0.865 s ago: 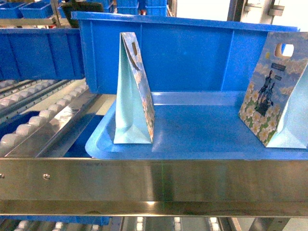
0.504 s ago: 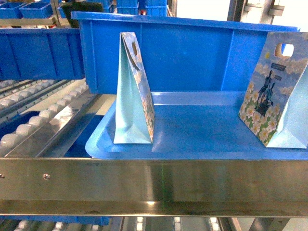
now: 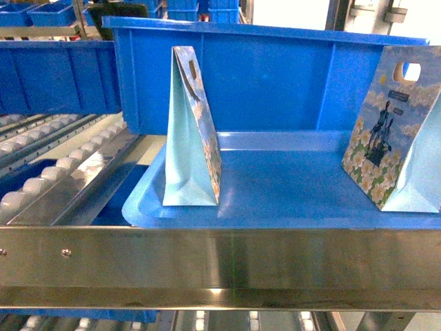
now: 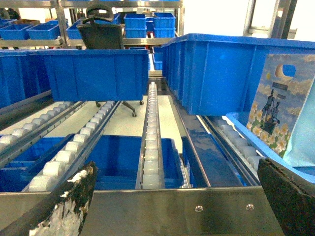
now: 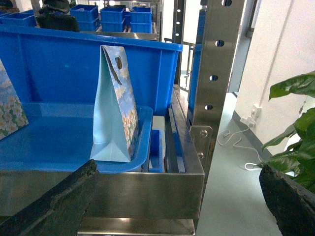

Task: Move flower gift bag to table near conveyor

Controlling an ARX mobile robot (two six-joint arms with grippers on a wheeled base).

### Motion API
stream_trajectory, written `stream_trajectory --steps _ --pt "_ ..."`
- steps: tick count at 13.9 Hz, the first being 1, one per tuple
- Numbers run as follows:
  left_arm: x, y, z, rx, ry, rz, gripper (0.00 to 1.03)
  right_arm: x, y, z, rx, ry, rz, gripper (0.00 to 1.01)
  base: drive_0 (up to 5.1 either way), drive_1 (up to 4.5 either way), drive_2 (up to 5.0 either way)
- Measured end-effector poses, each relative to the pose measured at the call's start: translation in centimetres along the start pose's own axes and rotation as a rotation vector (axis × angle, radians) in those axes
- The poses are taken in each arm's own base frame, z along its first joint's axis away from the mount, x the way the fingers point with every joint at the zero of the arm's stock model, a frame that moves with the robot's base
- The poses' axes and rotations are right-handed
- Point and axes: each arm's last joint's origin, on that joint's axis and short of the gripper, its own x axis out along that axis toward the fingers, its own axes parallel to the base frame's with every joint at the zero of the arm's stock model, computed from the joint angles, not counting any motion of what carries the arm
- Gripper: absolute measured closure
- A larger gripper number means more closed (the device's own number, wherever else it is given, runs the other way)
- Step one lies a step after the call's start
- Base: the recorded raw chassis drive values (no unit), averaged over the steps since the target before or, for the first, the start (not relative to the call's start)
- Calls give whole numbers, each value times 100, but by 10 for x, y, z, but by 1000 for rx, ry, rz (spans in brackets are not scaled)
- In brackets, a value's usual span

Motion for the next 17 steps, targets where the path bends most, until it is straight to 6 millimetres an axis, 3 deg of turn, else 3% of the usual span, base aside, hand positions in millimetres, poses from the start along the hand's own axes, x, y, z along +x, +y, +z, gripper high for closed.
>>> stream_trajectory --steps 17 --pt "0 0 0 0 0 0 5 0 0 0 0 0 0 3 0 0 0"
